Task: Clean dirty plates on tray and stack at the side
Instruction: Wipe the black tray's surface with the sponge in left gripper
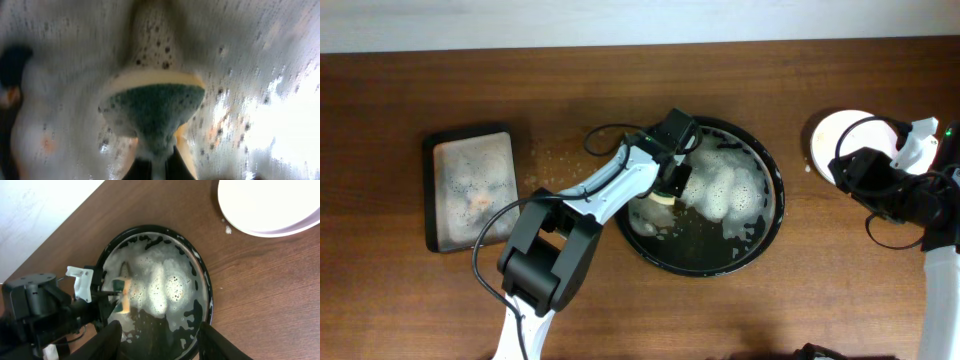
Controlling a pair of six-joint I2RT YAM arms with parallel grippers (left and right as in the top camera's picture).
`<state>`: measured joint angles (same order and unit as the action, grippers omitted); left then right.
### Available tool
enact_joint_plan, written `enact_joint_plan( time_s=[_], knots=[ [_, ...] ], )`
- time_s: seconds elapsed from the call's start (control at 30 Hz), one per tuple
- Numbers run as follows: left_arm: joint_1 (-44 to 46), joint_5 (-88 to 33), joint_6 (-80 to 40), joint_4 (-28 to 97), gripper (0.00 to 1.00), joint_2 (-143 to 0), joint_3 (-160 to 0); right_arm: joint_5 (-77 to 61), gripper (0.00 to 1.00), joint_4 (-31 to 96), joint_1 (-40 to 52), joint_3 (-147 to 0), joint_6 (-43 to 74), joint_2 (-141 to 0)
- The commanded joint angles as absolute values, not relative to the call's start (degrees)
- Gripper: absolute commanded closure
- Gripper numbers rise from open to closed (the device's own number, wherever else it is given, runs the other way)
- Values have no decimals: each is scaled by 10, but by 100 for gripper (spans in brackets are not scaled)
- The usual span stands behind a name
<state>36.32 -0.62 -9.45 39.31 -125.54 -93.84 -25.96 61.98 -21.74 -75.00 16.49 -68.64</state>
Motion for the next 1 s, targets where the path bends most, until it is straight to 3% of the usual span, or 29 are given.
enact_joint_plan(
  time_s=[0.0,0.17,0.53,0.97],
  knots=[
    [364,-22,-108,454,100,-1217,-1007,-252,50,620,-214,-756,163,-686],
    [362,-16,-108,514,100,-1127,-1024,-252,50,620,-214,-756,163,-686],
    [355,69,-83,502,100,-1197,-918,-252,50,622,-214,-756,163,-686],
    [294,70,-63,470,100,-1230,-836,-252,50,622,-214,-756,163,-686]
  ],
)
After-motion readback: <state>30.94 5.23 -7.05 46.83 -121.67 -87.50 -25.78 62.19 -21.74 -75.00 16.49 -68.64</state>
